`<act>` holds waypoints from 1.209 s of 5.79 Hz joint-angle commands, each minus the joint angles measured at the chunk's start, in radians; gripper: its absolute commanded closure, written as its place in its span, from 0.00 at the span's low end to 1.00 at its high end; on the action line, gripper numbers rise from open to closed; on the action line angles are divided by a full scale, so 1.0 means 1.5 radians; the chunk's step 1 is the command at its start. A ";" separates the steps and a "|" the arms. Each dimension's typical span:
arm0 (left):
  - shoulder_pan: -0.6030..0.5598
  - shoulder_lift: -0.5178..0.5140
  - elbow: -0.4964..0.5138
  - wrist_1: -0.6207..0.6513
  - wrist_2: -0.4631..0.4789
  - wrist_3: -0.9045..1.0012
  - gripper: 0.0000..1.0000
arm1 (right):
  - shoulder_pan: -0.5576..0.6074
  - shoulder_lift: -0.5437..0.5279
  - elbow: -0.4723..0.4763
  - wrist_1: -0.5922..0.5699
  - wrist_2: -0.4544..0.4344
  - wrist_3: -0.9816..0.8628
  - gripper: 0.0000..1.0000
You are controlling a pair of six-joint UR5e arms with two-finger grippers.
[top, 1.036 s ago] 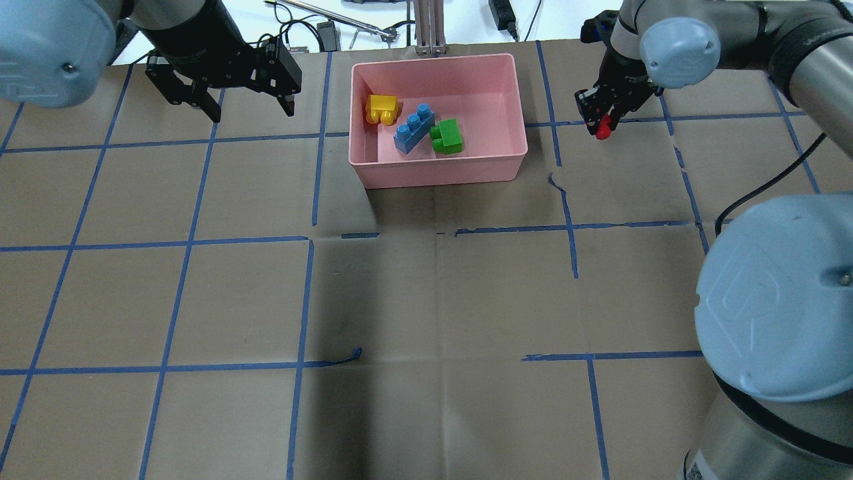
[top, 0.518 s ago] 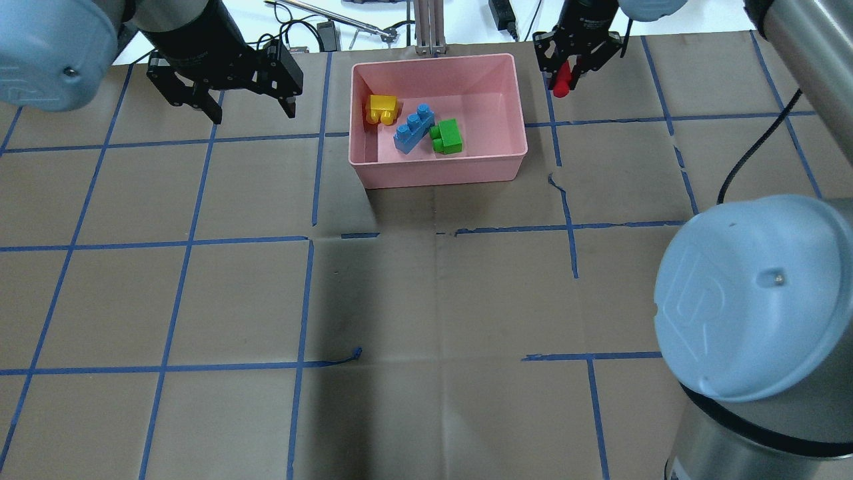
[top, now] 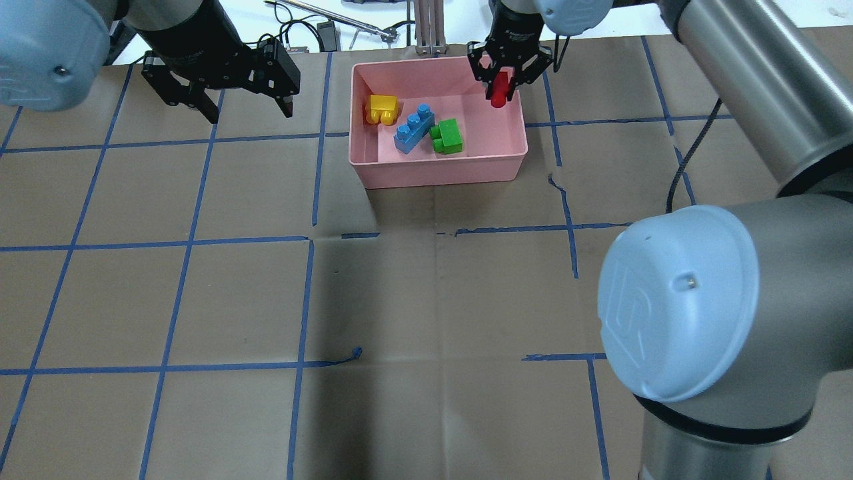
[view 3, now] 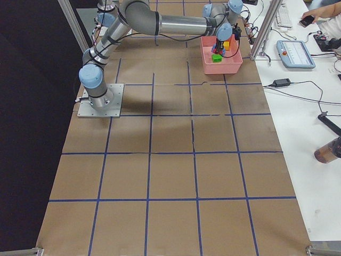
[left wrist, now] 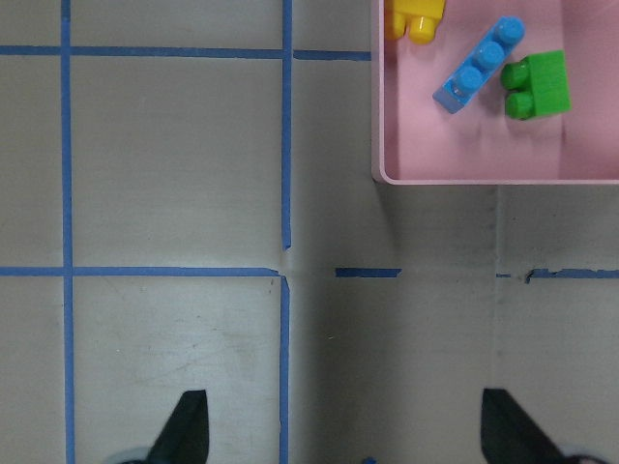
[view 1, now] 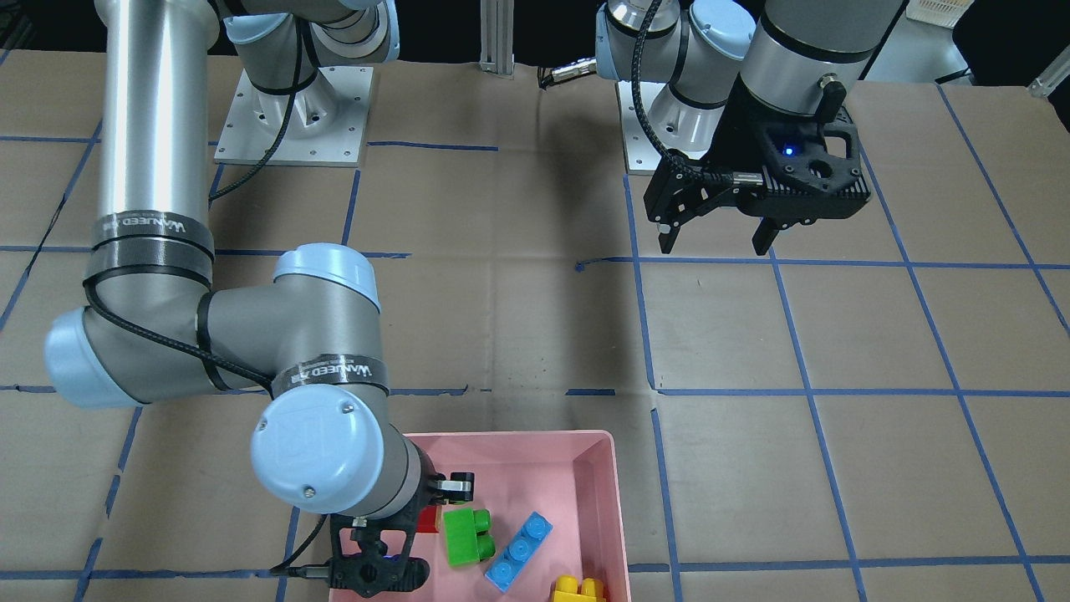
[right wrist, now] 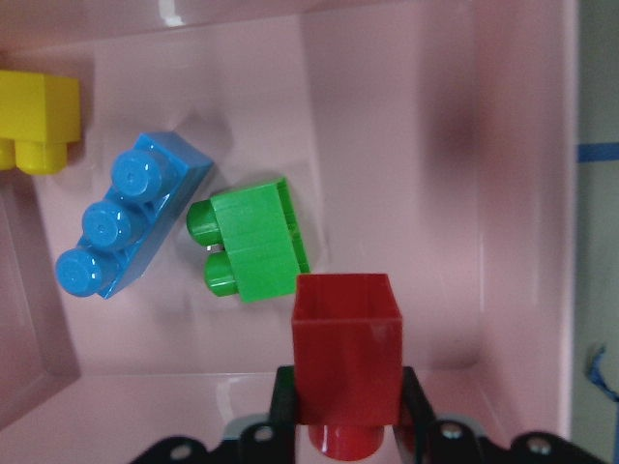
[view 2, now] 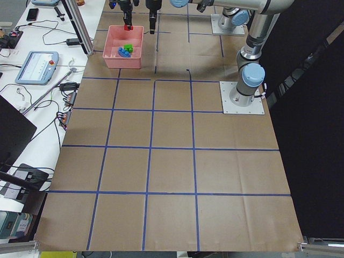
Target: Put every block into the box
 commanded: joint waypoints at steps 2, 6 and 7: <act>0.000 0.001 -0.001 0.000 0.001 0.000 0.01 | -0.006 -0.014 0.003 -0.008 -0.018 -0.005 0.00; 0.001 0.002 0.002 0.000 0.001 -0.004 0.01 | -0.122 -0.198 0.039 0.136 -0.060 -0.164 0.01; 0.001 0.004 0.002 0.000 0.000 -0.004 0.01 | -0.133 -0.266 0.112 0.136 -0.060 -0.171 0.01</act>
